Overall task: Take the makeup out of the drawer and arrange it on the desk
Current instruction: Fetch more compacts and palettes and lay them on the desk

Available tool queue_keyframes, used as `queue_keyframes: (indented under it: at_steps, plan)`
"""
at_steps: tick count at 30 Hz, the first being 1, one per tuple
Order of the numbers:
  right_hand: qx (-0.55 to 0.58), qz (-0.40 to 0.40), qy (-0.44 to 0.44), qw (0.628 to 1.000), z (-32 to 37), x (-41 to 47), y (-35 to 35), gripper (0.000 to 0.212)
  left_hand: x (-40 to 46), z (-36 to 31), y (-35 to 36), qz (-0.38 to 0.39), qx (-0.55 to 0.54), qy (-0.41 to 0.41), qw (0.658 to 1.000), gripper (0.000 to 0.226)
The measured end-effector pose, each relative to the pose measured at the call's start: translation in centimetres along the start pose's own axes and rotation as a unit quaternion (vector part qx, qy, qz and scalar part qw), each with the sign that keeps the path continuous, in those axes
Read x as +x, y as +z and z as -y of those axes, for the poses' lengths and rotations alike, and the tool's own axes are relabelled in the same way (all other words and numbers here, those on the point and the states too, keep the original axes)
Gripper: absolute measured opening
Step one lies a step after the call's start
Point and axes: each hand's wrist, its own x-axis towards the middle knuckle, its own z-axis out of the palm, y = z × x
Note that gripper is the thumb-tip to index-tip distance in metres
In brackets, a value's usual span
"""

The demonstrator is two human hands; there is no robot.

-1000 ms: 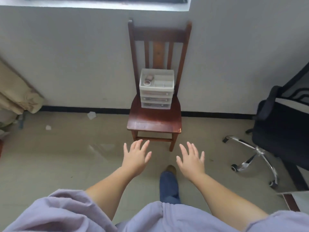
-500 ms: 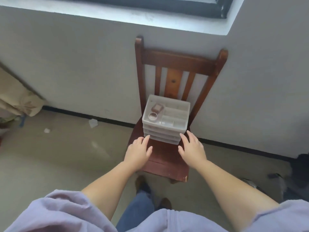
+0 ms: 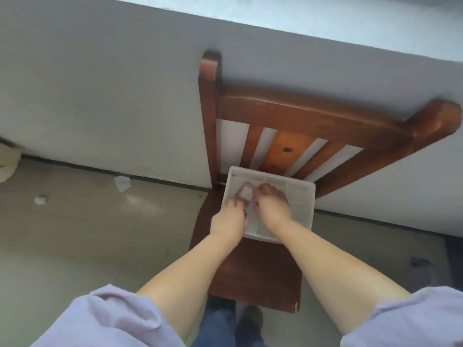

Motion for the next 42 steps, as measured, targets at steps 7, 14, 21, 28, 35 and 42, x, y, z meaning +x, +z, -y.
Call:
queue_keyframes:
  at_steps: [7, 14, 21, 28, 35, 42]
  plan:
    - [-0.039, 0.012, 0.002, 0.999, 0.9, 2.6, 0.7, 0.046, 2.0, -0.1, 1.3, 0.055, 0.111, 0.014, 0.992, 0.064]
    - [-0.033, 0.040, 0.006, 0.999, 0.5, 4.2, 1.2, 0.047, 2.1, 0.1, 1.2, 0.048, 0.132, 0.040, 0.989, 0.053]
    - [-0.016, 0.019, -0.033, 0.999, -0.2, 3.3, 1.6, 0.043, 0.4, 1.0, 0.7, 0.025, 0.078, 0.069, 0.994, 0.043]
    - [-0.013, -0.053, -0.140, 0.989, -1.2, -2.6, -0.9, 0.045, -6.4, 3.3, -0.1, -0.072, -0.001, 0.033, 0.997, 0.049]
    - [-0.034, -0.071, -0.275, 0.958, -0.7, -10.8, -1.0, 0.031, -17.3, 2.4, 4.1, -0.129, -0.086, -0.106, 0.982, 0.048]
    - [-0.137, -0.034, -0.480, 0.866, 5.9, -20.0, 2.6, 0.034, -32.5, 3.3, 9.4, -0.207, -0.180, -0.282, 0.919, 0.049]
